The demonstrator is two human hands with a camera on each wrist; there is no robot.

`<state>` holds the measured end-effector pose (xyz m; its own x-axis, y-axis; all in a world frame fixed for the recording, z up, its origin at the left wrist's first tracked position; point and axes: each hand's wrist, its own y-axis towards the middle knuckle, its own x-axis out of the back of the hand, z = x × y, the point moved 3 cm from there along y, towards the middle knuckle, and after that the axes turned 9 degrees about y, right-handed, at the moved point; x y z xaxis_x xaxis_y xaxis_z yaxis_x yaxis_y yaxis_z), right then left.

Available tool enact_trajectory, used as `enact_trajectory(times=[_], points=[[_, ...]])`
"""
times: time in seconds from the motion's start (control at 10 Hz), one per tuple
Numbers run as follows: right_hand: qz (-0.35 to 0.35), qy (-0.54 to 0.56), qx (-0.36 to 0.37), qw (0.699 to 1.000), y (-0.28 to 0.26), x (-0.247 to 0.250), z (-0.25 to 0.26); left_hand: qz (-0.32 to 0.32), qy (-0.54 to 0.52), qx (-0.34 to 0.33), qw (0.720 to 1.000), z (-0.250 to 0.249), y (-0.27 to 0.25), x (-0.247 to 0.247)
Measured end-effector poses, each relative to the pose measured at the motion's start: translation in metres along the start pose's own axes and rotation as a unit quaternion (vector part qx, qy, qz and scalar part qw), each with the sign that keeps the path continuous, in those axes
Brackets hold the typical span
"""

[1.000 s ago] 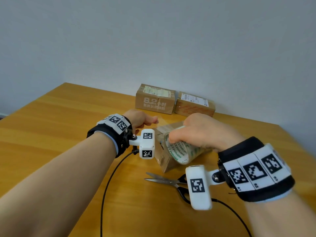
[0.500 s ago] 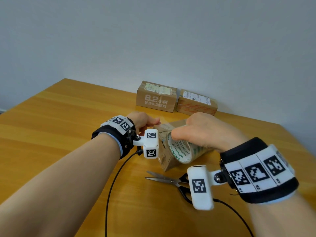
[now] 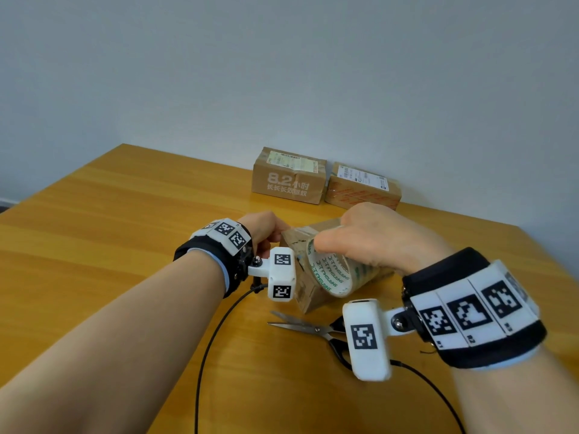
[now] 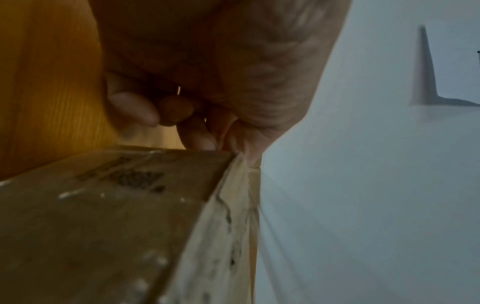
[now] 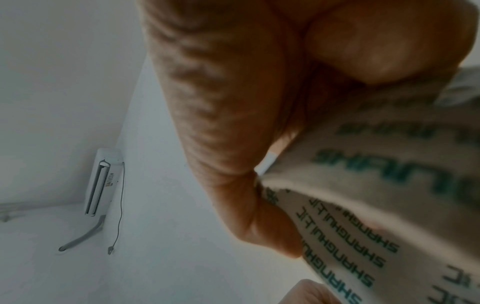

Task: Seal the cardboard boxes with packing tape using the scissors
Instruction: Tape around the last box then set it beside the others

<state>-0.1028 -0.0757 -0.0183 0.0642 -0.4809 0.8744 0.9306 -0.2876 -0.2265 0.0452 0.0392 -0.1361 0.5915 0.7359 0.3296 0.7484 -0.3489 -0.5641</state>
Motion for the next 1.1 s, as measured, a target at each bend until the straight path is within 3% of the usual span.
enact_trajectory(times=[0.1, 0.4, 0.5, 0.6, 0.7, 0.8, 1.0, 1.1], points=[[0.000, 0.002, 0.002, 1.000, 0.001, 0.000, 0.000, 0.012, 0.003, -0.006, 1.000, -0.001, -0.003, -0.002], [0.009, 0.018, -0.006, 1.000, -0.004, 0.001, 0.000, -0.119, 0.142, -0.080, 0.979, 0.009, -0.006, 0.013], [0.007, 0.028, -0.009, 1.000, -0.007, 0.002, 0.001, -0.112, 0.067, -0.171, 0.977, 0.003, -0.029, 0.021], [0.003, 0.031, -0.010, 0.999, -0.011, 0.002, 0.003, -0.006, 0.126, -0.288, 0.949, -0.007, -0.065, 0.014], [-0.001, 0.027, -0.017, 0.999, -0.014, 0.003, 0.006, 0.041, 0.263, -0.308, 0.914, -0.008, -0.085, -0.004], [0.001, 0.018, -0.018, 1.000, -0.018, 0.003, 0.009, 0.034, 0.329, -0.301, 0.895, -0.007, -0.086, -0.020], [-0.002, 0.015, -0.019, 1.000, -0.022, 0.003, 0.007, -0.028, 0.344, -0.283, 0.895, -0.004, -0.079, -0.030], [0.001, 0.031, -0.019, 0.999, -0.019, 0.000, 0.003, -0.001, 0.308, -0.277, 0.910, -0.002, -0.077, -0.028]])
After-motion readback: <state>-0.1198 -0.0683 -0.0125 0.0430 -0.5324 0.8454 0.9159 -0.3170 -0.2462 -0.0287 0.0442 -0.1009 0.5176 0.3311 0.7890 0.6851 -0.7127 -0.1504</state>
